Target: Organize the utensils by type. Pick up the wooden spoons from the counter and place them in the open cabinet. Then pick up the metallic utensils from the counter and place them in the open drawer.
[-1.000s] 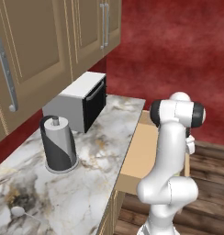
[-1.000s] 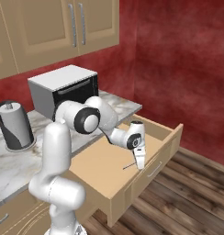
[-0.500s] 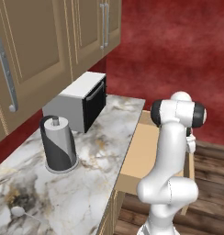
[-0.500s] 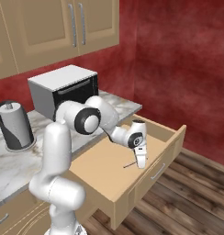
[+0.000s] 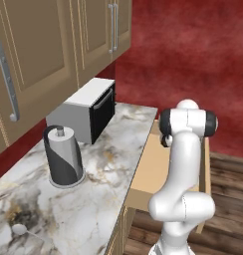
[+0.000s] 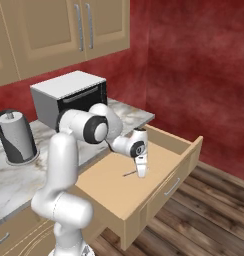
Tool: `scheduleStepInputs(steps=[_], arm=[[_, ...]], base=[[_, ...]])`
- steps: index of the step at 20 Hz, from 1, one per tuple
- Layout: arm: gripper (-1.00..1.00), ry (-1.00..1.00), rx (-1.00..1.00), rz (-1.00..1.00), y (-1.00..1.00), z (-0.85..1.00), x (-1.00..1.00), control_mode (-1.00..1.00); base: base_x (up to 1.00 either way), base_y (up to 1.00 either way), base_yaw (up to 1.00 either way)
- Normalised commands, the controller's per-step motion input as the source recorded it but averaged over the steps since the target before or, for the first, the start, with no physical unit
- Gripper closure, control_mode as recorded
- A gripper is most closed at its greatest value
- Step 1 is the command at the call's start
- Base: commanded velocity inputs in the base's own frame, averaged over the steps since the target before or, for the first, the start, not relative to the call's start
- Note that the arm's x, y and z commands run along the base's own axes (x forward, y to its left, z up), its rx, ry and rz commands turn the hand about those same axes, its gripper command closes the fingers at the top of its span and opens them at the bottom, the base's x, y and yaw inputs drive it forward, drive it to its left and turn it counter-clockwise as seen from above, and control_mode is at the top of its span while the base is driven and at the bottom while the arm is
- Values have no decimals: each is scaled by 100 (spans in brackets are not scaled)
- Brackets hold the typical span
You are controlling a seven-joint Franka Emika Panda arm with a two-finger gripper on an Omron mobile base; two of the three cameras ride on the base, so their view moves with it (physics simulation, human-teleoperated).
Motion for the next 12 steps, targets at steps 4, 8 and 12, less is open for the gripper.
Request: scheduleStepInputs(steps=[4,8,12], arm=[[100,10,22,0,5,-31,55,-100],[100,16,15,0,0,-49,32,-100],[100,9,0,0,0,-32,28,-100]], base=[[0,0,0],[0,0,0],[0,0,0]])
